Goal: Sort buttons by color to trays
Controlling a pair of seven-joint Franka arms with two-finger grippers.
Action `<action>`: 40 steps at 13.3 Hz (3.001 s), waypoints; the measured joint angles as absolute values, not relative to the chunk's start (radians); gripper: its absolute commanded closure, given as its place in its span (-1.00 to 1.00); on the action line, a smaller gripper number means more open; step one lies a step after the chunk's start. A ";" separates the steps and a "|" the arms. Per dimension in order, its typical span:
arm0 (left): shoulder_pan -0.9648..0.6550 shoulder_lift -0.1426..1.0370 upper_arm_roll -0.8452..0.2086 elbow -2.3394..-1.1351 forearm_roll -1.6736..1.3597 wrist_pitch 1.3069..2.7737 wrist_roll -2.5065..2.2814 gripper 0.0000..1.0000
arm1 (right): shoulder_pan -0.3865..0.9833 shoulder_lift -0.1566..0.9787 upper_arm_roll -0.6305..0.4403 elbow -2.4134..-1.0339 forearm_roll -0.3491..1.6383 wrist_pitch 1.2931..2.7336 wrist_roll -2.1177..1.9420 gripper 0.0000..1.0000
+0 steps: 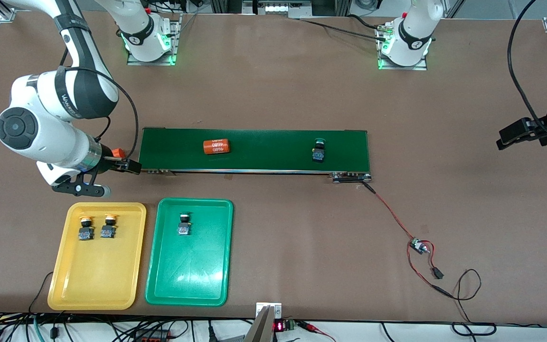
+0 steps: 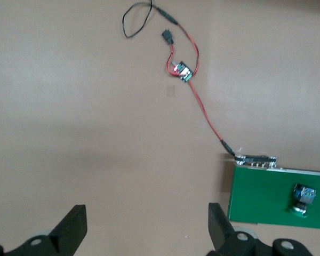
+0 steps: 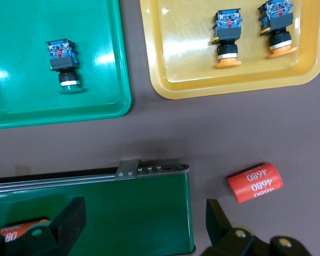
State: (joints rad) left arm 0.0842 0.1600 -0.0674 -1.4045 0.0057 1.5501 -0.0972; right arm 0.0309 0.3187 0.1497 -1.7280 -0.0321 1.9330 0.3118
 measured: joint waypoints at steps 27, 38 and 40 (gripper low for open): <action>0.119 0.120 -0.085 -1.448 -0.023 1.570 -0.066 -1.00 | -0.090 0.240 0.317 -1.784 -0.034 1.935 0.184 -1.00; 0.120 0.112 -0.086 -1.471 -0.022 1.581 -0.066 -1.00 | -0.096 0.242 0.312 -1.787 -0.034 1.935 0.184 -1.00; 0.121 0.103 -0.086 -1.501 -0.022 1.610 -0.066 -1.00 | -0.098 0.242 0.312 -1.787 -0.034 1.935 0.184 -1.00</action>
